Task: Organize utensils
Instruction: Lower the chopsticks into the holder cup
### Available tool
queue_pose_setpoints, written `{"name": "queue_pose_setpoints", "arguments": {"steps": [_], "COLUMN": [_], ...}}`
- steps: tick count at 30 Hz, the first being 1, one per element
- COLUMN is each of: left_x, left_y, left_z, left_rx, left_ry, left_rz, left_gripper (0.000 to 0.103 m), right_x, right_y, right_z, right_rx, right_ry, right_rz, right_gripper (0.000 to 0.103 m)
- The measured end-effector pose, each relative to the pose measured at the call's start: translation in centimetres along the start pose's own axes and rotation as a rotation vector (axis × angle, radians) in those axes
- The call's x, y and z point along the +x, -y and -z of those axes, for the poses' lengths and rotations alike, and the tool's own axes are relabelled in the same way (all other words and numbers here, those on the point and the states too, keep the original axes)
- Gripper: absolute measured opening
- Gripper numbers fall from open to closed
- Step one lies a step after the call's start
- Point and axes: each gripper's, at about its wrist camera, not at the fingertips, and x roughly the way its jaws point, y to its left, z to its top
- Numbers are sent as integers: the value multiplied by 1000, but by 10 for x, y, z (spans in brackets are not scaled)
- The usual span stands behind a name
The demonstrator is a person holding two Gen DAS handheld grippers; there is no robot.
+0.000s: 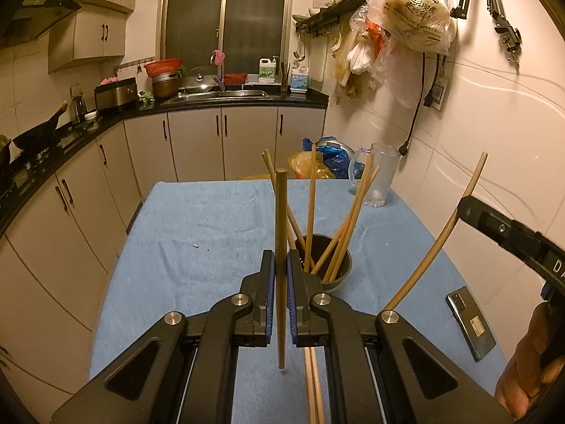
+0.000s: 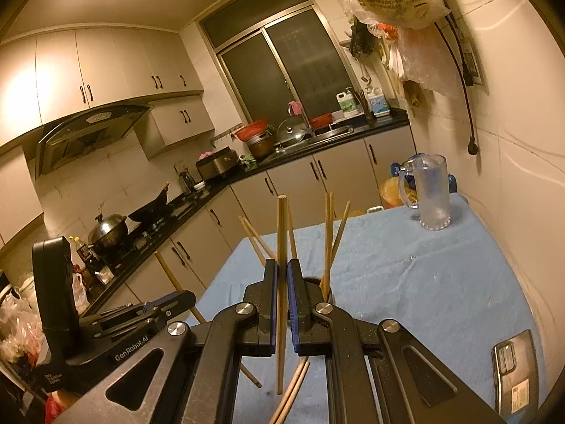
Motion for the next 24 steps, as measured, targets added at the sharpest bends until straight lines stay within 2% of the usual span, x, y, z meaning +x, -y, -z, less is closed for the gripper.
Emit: {"name": "queue_pose_setpoints", "arguments": {"steps": [24], "left_x": [-5], "left_y": [7], "left_z": [-44], "left_rx": [22], "left_ry": [47], "left_rz": [-9], "left_gripper": [6], "right_x": [-2], "right_y": [4], "right_z": [-40], "right_rx": [-19], "right_ry": [66], "right_rz": [25], "right_gripper": [6]}}
